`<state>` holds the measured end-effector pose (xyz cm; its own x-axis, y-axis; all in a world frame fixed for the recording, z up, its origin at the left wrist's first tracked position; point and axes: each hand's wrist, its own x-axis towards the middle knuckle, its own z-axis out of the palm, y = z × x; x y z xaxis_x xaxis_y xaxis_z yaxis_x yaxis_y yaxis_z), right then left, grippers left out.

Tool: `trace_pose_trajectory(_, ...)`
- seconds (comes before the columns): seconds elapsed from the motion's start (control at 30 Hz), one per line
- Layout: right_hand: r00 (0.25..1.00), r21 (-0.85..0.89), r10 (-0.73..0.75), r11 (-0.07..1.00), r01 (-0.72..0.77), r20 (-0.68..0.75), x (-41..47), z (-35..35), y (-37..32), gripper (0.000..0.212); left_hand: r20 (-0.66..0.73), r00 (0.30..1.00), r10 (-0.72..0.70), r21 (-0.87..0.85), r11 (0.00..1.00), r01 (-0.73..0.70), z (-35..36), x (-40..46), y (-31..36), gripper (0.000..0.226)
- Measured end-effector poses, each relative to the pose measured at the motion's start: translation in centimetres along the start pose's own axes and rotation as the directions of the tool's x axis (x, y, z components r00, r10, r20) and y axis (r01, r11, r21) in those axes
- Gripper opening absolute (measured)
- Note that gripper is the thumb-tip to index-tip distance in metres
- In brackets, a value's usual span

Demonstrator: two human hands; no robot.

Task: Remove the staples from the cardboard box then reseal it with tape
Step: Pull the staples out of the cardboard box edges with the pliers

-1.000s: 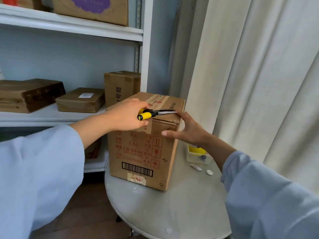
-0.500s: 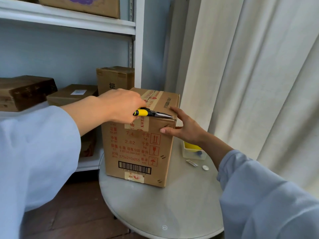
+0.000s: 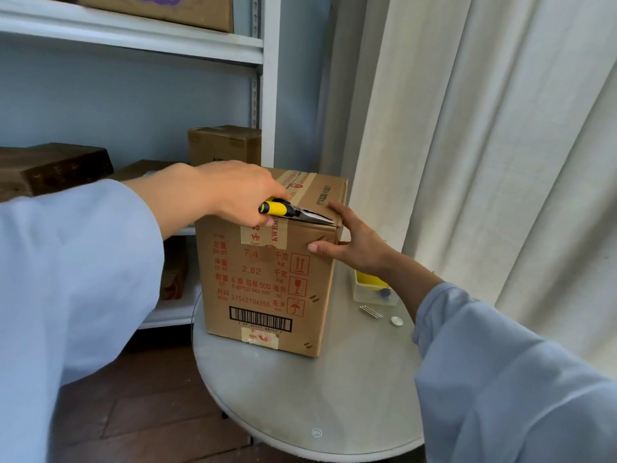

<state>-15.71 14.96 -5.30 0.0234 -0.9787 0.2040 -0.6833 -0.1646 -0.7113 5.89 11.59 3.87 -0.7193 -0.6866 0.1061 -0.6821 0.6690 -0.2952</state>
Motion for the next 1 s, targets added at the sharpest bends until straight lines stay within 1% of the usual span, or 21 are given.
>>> trace_pose_trajectory(0.1,1.000,0.011,-0.002,1.000,0.002,0.002,0.0,0.0,0.1,0.092,0.066,0.998,-0.012,-0.052,0.999,0.015,-0.6,0.0,0.2,0.040)
trace_pose_trajectory(0.17,1.000,0.021,-0.005,1.000,0.005,0.006,0.0,0.0,0.0,0.092,0.079,0.996,-0.032,-0.087,0.995,0.038,-0.7,0.0,0.7,0.037)
trace_pose_trajectory(0.27,1.000,0.020,-0.007,1.000,0.006,0.009,0.0,0.1,0.0,0.092,-0.010,0.994,-0.108,-0.088,0.990,0.106,0.4,-0.8,1.6,0.031)
trace_pose_trajectory(0.33,1.000,0.017,-0.008,1.000,0.008,0.013,-0.1,0.0,-0.2,0.092,-0.068,0.983,-0.171,-0.101,0.981,0.164,1.6,-1.5,2.1,0.032)
trace_pose_trajectory(0.4,1.000,0.029,-0.014,0.999,0.014,0.017,-0.2,-0.1,-0.3,0.091,-0.104,0.972,-0.210,-0.104,0.974,0.200,2.3,-2.0,2.6,0.034)
trace_pose_trajectory(0.47,1.000,0.035,-0.012,0.999,0.011,0.023,-0.2,0.0,-0.3,0.091,-0.113,0.969,-0.220,-0.103,0.972,0.209,2.6,-2.0,2.8,0.037)
trace_pose_trajectory(0.53,1.000,0.036,-0.009,0.999,0.008,0.028,-0.3,0.0,-0.3,0.092,-0.074,0.976,-0.206,-0.133,0.972,0.195,2.4,-2.0,2.7,0.039)
trace_pose_trajectory(0.6,1.000,0.041,-0.010,0.999,0.009,0.030,-0.3,0.1,-0.3,0.092,-0.021,0.983,-0.180,-0.157,0.972,0.174,1.8,-1.9,2.3,0.047)
trace_pose_trajectory(0.7,1.000,0.047,-0.010,0.999,0.009,0.028,-0.1,0.1,-0.2,0.093,-0.005,0.987,-0.162,-0.091,0.983,0.160,0.7,-1.2,1.3,0.061)
trace_pose_trajectory(0.8,1.000,0.037,-0.007,0.999,0.006,0.026,0.1,0.2,0.1,0.094,0.022,0.995,-0.093,-0.037,0.995,0.094,0.0,-0.2,0.6,0.064)
trace_pose_trajectory(0.93,1.000,0.031,-0.009,0.999,0.008,0.021,0.2,0.1,0.4,0.095,0.060,0.998,0.005,-0.001,1.000,-0.005,-0.3,0.4,-0.5,0.066)
trace_pose_trajectory(1.0,1.000,0.030,-0.005,1.000,0.005,0.020,0.3,0.1,0.4,0.096,0.067,0.997,0.033,0.007,0.999,-0.033,-0.2,0.5,-1.0,0.066)
